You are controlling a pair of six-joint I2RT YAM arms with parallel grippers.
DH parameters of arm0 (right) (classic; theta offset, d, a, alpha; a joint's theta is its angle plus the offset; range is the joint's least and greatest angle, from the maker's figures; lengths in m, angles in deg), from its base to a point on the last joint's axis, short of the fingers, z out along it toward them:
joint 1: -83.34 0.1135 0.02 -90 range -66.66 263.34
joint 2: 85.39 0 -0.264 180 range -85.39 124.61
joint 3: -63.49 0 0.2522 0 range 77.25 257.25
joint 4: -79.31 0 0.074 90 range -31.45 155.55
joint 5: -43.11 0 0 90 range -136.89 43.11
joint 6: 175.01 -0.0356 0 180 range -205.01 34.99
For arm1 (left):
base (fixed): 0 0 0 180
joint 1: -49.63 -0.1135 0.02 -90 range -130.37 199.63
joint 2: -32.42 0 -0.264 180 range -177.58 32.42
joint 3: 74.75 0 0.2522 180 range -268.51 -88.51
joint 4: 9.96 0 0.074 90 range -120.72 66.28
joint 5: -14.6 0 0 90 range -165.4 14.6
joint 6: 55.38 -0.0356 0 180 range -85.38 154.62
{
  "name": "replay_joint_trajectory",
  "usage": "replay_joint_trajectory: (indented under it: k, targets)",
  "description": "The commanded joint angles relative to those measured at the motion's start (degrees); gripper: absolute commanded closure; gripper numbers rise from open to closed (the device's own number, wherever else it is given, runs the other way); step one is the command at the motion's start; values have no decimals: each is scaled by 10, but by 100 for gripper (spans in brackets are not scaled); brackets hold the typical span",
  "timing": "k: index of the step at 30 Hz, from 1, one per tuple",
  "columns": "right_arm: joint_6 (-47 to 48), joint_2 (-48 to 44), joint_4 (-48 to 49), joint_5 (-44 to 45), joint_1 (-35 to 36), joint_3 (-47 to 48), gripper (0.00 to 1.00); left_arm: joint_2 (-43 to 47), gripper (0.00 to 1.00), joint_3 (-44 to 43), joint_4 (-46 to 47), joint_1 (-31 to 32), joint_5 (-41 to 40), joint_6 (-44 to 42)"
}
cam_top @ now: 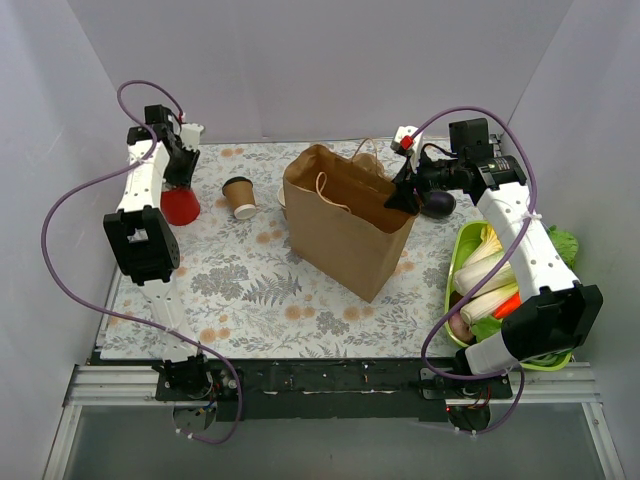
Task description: Pack the takeout coffee
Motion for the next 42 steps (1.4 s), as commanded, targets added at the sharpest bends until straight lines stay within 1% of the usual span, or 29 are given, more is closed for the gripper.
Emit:
replay_joint_trajectory:
  k: [1,2,3,6,7,8,10,11,12,13,14,15,16,17,18,20,21,23,24,31,37,42]
  targets:
    - [-1,-2,13,1,-1,21,35,14,70,-35,0,-2,10,6]
    - [0,-2,13,1,-2,21,35,16,61,-37,1,-2,8,8]
    - [-2,0,13,0,-1,22,35,21,57,-38,3,-3,3,9]
    - [-2,5,11,-1,-2,30,35,26,49,-64,-2,-2,-4,20]
    - [-2,7,9,-1,-2,34,35,26,48,-79,-8,-1,3,29]
    - [-2,10,7,-1,-1,36,35,26,46,-118,-14,1,8,37]
    - [-2,12,7,2,-1,41,34,31,40,-147,-28,8,23,47]
    - [-1,13,7,2,-1,42,35,38,37,-155,-29,21,31,46]
    - [-2,13,7,3,-2,42,35,46,34,-146,-24,31,37,44]
    - [-2,13,6,3,-2,43,35,74,25,-129,-13,45,34,49]
    - [-2,14,5,3,-2,43,34,88,23,-110,1,70,35,64]
    - [-2,14,5,3,-1,43,34,104,21,-66,25,97,43,71]
    - [-2,14,6,3,-1,43,34,117,17,-44,41,114,44,81]
    - [-3,17,6,4,-1,44,35,138,14,-24,56,140,45,115]
    - [-4,18,6,4,-1,44,34,142,13,6,78,148,49,137]
    - [-5,20,6,7,-2,49,34,138,12,19,87,153,68,198]
    - [-7,20,6,7,-2,50,34,135,12,23,89,153,67,251]
    - [-6,16,6,9,-1,45,34,133,10,60,103,154,61,291]
    - [-7,14,6,10,-1,44,34,129,10,71,116,154,43,319]
    - [-6,-2,4,23,-1,31,34,63,7,96,126,153,-17,364]
    - [-8,-6,3,28,-1,24,34,13,4,81,137,148,-38,387]
    - [-9,-5,1,31,-1,28,34,-32,5,72,140,134,-38,395]
